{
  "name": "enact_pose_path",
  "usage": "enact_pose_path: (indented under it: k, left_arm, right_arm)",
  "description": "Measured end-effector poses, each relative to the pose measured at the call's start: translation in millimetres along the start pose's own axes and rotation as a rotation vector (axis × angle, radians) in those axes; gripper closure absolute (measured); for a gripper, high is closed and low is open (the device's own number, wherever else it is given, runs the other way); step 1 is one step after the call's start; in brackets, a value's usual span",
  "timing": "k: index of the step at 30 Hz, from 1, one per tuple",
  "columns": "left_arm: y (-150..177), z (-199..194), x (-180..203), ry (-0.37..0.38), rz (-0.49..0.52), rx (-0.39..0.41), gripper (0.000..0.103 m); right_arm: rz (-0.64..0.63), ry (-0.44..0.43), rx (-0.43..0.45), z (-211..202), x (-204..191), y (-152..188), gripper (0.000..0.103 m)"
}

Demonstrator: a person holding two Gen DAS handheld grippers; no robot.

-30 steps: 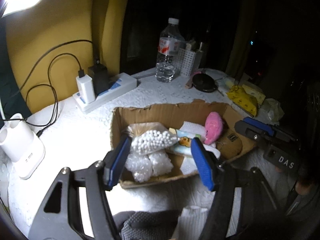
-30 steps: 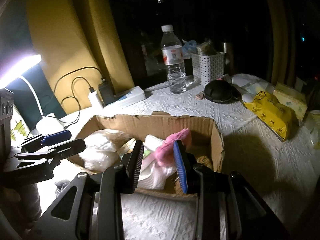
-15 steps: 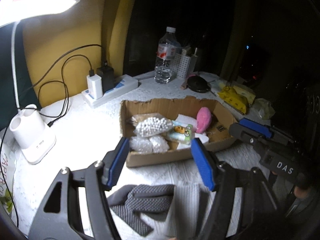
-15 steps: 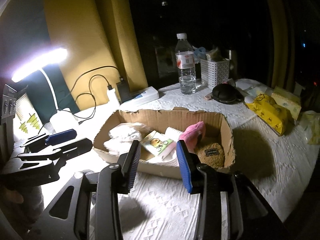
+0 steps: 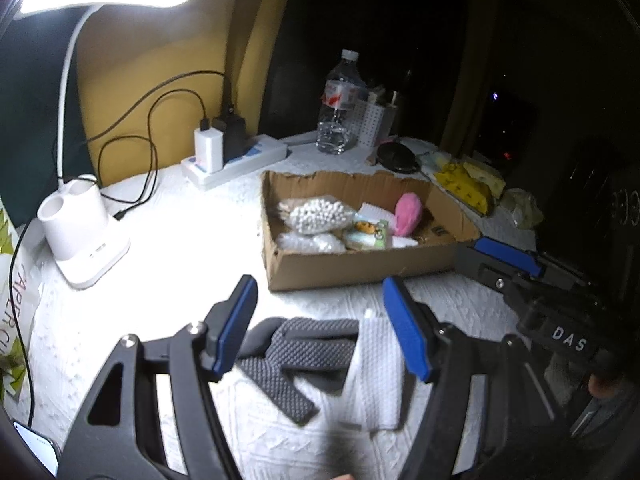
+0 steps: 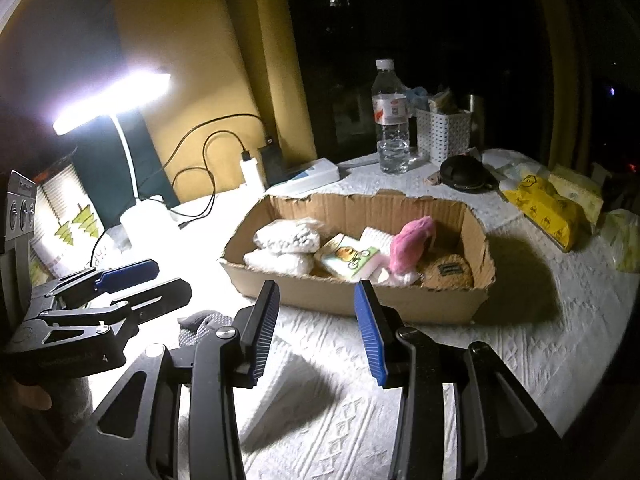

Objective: Organize soft objects
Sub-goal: 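Withdraw both open tools from the box toward the glove and towel, then grasp the grey dotted glove with the left tool while the right grasps the white towel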

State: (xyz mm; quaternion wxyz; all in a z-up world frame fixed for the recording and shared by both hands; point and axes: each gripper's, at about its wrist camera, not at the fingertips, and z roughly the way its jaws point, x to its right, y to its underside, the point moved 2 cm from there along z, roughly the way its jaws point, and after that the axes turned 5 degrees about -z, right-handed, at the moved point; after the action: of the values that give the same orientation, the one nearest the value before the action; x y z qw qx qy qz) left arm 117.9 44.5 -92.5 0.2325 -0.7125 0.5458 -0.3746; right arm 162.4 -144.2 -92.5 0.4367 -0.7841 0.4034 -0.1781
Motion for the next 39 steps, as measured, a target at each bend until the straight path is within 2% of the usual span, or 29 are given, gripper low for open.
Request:
enact_pose_path:
  k: [11, 15, 35, 38, 39]
  left_arm:
    - [21.8, 1.9, -9.0, -0.004, -0.011, -0.031, 0.036]
    - [30.0, 6.2, -11.1, -0.004, -0.011, -0.049, 0.036]
    - [42.9, 28.7, -32.3, -0.056, -0.055, -0.113, 0.032]
    - [42.7, 30.9, -34.8, -0.068, -0.06, -0.119, 0.031]
    - [43.2, 32.0, -35.3, -0.074, -0.06, -0.123, 0.031]
  right_arm:
    - [-0.008, -0.02, -0.036, 8.0, -18.3, 17.8, 0.06]
    - [-0.005, -0.032, -0.045, 11.8, -22.1, 23.7, 0.048]
    - [0.001, -0.091, -0.17, 52.5, -30.9, 52.9, 0.048]
    - [0.004, -0.104, -0.183, 56.3, -31.2, 55.7, 0.05]
    - [0.008, -0.114, -0.19, 58.0, -31.1, 57.2, 0.054]
